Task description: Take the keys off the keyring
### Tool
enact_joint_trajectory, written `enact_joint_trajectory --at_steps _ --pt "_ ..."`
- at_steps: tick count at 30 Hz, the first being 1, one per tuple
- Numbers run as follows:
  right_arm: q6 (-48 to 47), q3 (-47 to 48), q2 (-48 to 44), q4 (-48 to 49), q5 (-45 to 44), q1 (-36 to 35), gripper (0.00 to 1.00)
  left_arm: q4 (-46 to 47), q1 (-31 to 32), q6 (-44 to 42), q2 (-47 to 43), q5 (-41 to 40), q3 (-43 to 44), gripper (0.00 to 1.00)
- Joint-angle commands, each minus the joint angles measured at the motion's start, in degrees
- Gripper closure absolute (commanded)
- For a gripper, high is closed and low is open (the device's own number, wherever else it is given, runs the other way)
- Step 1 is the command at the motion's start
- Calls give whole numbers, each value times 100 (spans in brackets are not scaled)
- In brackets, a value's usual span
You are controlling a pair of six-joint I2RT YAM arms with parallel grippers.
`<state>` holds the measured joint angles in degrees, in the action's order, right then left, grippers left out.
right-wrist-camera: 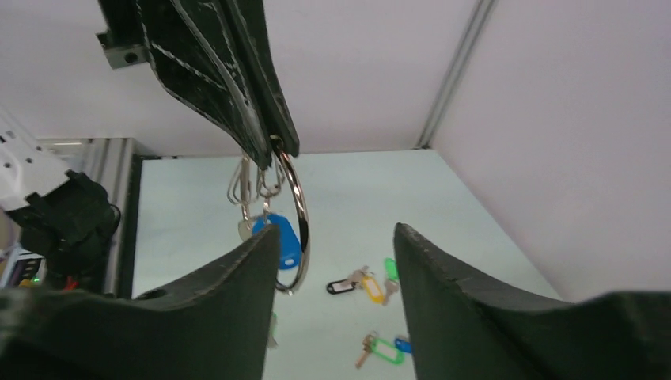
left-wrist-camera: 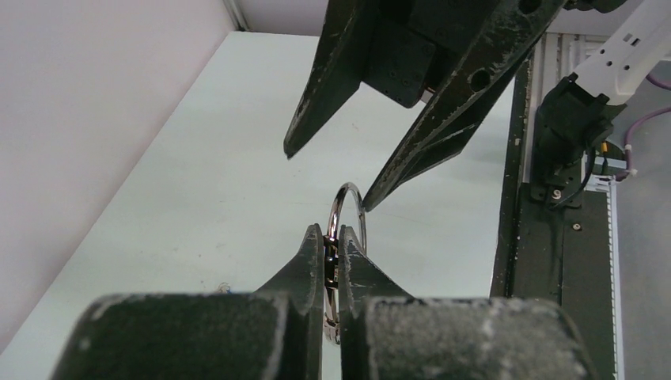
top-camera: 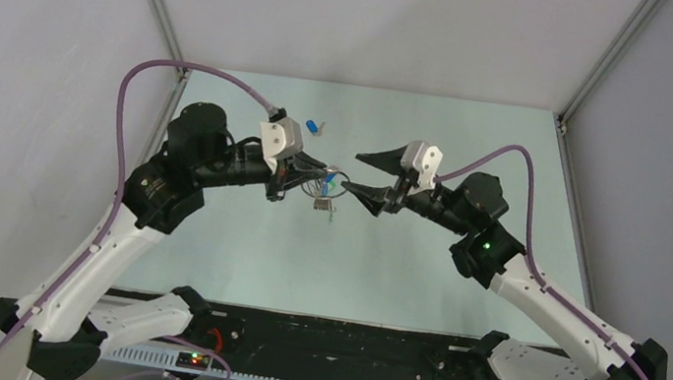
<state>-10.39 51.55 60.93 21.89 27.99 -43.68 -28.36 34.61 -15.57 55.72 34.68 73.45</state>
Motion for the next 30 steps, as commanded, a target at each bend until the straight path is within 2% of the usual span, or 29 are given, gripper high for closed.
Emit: enact_joint_trajectory --at_steps 1,5,6,7,8,10,11,12,13,14,16,19,23,26,30 --pt "88 395 223 -118 384 -96 44 258 26 -170 39 305 46 100" --pt "103 549 362 -230 548 -195 52 265 30 -219 95 298 54 100" --pt "87 566 412 -324 576 -212 58 297 27 -227 89 292 50 100" --pt "72 608 438 -377 567 -224 64 314 27 -245 80 256 21 100" --pt "63 634 473 -466 541 -234 82 384 28 -240 55 218 -13 100" --pt "64 638 481 -578 338 -224 99 535 22 -199 0 -16 -78 99" --pt "68 642 475 -624 117 -226 100 600 25 -92 -24 -339 -174 88" --pt "83 645 465 -637 4 -217 100 750 23 -10 -30 -554 -283 65" --pt "141 645 449 -648 -235 -205 100 817 21 207 -41 -1080 -338 49" --pt "173 646 430 -649 -343 -157 100 934 26 351 -47 -1369 -467 26" --pt "301 646 376 -628 -649 -59 100 1172 24 973 -98 -2166 -753 12" --pt "506 652 286 -583 -892 65 100 1799 27 1538 -502 -2630 -1432 6" --pt "709 764 235 -652 -1130 249 100 3148 9 2125 -1299 -3175 -2677 1" --pt "931 864 212 -633 -1255 424 100 3879 13 2406 -1552 -3077 -3362 0" --pt "1498 962 187 -541 -1521 593 100 4662 10 2811 -1323 -2740 -3919 5"
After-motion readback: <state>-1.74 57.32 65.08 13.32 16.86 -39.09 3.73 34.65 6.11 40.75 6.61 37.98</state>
